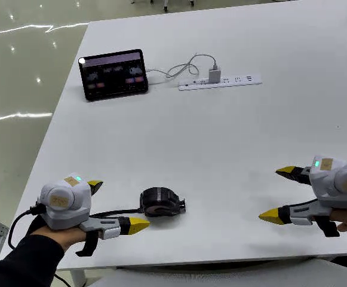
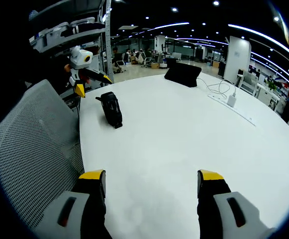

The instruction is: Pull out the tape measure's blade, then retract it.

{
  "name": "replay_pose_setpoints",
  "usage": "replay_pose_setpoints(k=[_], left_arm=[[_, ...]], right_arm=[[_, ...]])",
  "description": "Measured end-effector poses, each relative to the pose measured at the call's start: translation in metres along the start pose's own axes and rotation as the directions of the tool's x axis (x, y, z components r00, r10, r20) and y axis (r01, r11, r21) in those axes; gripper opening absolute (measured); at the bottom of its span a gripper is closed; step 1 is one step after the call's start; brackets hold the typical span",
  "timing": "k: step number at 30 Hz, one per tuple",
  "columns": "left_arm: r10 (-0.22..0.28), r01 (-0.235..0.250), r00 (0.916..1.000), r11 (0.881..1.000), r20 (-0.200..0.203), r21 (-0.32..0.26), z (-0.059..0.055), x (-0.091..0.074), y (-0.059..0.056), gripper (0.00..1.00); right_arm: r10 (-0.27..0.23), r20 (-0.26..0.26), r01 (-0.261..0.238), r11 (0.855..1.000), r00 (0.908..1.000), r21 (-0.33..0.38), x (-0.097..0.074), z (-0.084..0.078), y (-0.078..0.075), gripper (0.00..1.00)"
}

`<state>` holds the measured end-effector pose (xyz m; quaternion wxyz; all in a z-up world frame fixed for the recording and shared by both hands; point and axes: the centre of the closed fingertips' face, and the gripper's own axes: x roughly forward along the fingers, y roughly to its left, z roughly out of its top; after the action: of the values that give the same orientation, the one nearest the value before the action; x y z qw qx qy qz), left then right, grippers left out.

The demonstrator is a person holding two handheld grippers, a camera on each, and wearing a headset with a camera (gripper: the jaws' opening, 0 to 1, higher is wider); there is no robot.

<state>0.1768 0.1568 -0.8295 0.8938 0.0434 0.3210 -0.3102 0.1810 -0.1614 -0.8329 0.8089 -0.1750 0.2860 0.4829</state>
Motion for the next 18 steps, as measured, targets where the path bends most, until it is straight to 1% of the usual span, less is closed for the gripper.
replay_pose_setpoints(k=[1,4,6,7,9,11,12,14,17,18], left_arm=[[0.014,-0.014,0.9999,1.000,0.001,-0.005,-0.001,-0.001,0.003,1.00],[0.022,-0.022,0.9998,1.000,-0.003,-0.005,-0.005,-0.006,0.004,1.00],[0.032,-0.032,0.9994,0.999,-0.013,0.008,-0.010,-0.009,0.008,1.00],[0.033,-0.033,0.9993,0.999,-0.016,0.008,-0.011,-0.010,0.009,1.00],[0.019,-0.019,0.9997,1.000,-0.017,-0.005,-0.011,-0.014,0.009,1.00],[0.012,-0.012,0.9995,1.000,-0.028,-0.010,-0.013,-0.017,0.006,1.00],[0.010,-0.010,0.9994,1.000,-0.033,-0.004,-0.012,-0.018,0.004,1.00],[0.016,-0.016,0.9994,1.000,-0.029,0.001,-0.009,-0.020,0.004,1.00],[0.033,-0.033,0.9994,0.999,-0.005,-0.001,-0.001,-0.024,0.006,1.00],[0.028,-0.028,0.9996,1.000,-0.004,-0.006,-0.001,-0.024,0.006,1.00]], right_arm=[[-0.007,-0.003,0.007,1.000,1.0000,0.007,-0.005,-0.003,-0.002,0.72],[-0.028,-0.004,0.028,0.999,0.9996,0.017,-0.016,-0.011,-0.006,0.75],[-0.043,-0.005,0.044,0.998,0.9990,0.041,-0.024,-0.017,-0.009,0.77],[-0.050,-0.006,0.050,0.998,0.9987,0.042,-0.026,-0.019,-0.011,0.79],[-0.060,-0.012,0.061,0.997,0.9981,0.048,-0.033,-0.025,-0.012,0.80],[-0.073,-0.013,0.073,0.995,0.9973,0.060,-0.040,-0.030,-0.014,0.82],[-0.077,-0.015,0.078,0.995,0.9969,0.068,-0.043,-0.033,-0.015,0.83],[-0.090,-0.007,0.090,0.992,0.9959,0.089,-0.050,-0.035,-0.017,0.86],[-0.106,0.004,0.105,0.989,0.9943,0.104,-0.059,-0.038,-0.018,0.91],[-0.112,0.004,0.111,0.988,0.9937,0.107,-0.062,-0.039,-0.019,0.92]])
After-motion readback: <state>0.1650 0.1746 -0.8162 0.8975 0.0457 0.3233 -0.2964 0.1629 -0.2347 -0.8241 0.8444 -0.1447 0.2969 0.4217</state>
